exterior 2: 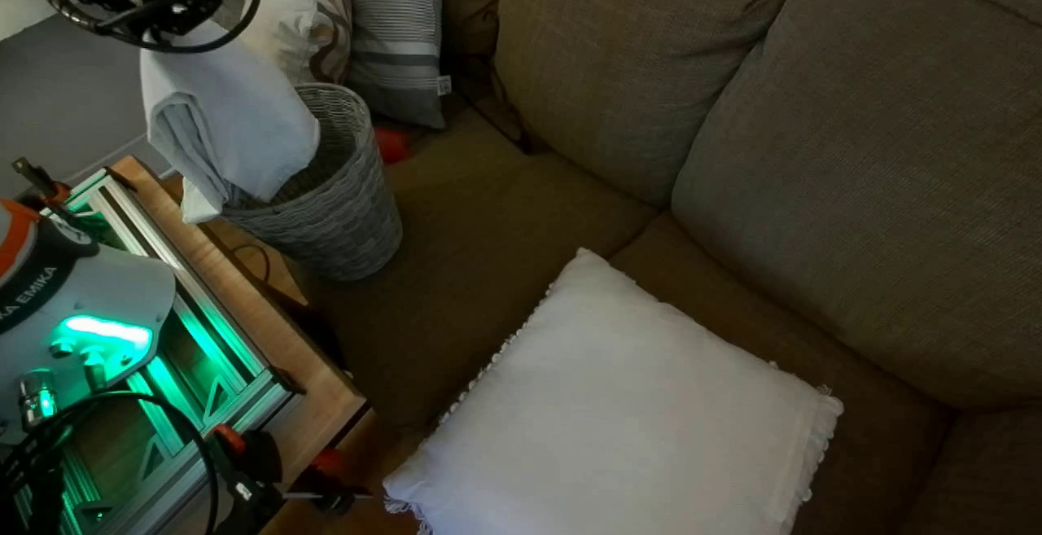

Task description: Put the white folded cloth in the basket

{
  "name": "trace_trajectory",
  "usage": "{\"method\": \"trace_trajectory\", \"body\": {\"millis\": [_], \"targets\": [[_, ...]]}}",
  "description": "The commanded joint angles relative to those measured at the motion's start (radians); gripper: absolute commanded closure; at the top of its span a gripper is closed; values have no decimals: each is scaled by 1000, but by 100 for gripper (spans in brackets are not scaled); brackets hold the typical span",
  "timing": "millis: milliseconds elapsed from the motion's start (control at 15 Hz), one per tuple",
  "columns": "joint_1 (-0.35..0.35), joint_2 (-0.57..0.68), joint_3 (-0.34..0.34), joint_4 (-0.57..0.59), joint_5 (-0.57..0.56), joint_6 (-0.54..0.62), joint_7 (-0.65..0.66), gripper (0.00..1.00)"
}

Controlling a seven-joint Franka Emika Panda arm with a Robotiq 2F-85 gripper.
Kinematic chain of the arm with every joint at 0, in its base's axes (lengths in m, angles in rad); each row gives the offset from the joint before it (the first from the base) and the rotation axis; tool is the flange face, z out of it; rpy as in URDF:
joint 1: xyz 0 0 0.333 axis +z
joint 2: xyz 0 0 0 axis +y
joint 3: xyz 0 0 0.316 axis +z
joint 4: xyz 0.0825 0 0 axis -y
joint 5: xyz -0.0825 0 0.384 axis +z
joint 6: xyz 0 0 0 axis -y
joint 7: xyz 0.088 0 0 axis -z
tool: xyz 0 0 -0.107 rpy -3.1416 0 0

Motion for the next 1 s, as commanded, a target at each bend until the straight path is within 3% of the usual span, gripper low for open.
{"method": "trace_trajectory", "body": {"millis": [0,667,933], "targets": [[-15,117,-8,2,20,122,56,97],[13,385,66,31,125,299,45,97],[17,447,123,106,232,150,11,97]]}}
